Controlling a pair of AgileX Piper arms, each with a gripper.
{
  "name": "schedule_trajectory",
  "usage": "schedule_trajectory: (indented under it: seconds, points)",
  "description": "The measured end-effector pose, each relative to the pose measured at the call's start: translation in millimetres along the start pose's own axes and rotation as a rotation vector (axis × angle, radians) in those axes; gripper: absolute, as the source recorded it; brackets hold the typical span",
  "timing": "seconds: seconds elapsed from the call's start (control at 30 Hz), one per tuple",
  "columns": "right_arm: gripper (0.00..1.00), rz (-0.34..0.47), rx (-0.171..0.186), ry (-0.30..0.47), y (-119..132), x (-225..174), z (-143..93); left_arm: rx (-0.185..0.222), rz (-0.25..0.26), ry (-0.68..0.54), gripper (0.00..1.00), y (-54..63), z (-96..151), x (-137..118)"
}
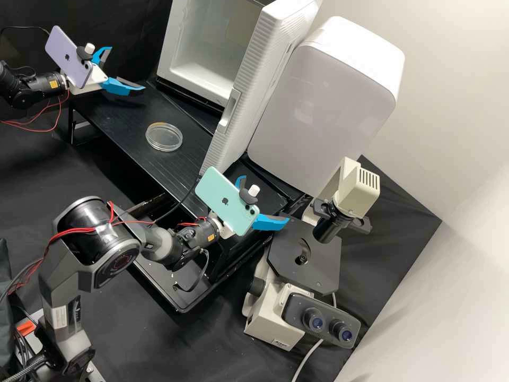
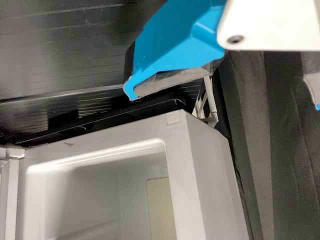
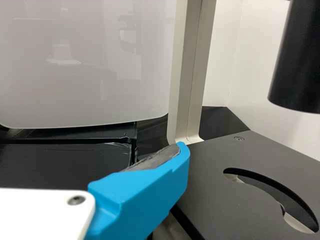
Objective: Place the petri dish in the incubator
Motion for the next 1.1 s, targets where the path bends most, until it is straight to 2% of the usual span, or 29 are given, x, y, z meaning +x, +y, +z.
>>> schedule_trajectory:
  seconds: [0.43, 0.53, 0.63, 0.73, 1.0, 1.1]
  points:
    - [1.0, 0.0, 0.0, 0.0, 0.0, 0.0, 0.0, 0.0, 0.0, 0.0, 1.0, 0.0, 0.0, 0.0]
    - [1.0, 0.0, 0.0, 0.0, 0.0, 0.0, 0.0, 0.001, -0.013, -0.009, 1.0, -3.2, 2.6, -3.7]
    - [1.0, 0.0, 0.0, 0.0, 0.0, 0.0, 0.0, 0.001, -0.033, -0.034, 1.0, -6.8, 8.5, -15.1]
    - [1.0, 0.0, 0.0, 0.0, 0.0, 0.0, 0.0, -0.011, -0.031, -0.068, 1.0, -6.8, 14.3, -30.4]
    - [1.0, 0.0, 0.0, 0.0, 0.0, 0.0, 0.0, -0.069, 0.045, -0.166, 1.0, -7.4, 28.6, -84.5]
    - [1.0, 0.0, 0.0, 0.0, 0.0, 0.0, 0.0, -0.089, 0.038, -0.208, 1.0, -13.0, 34.7, -99.9]
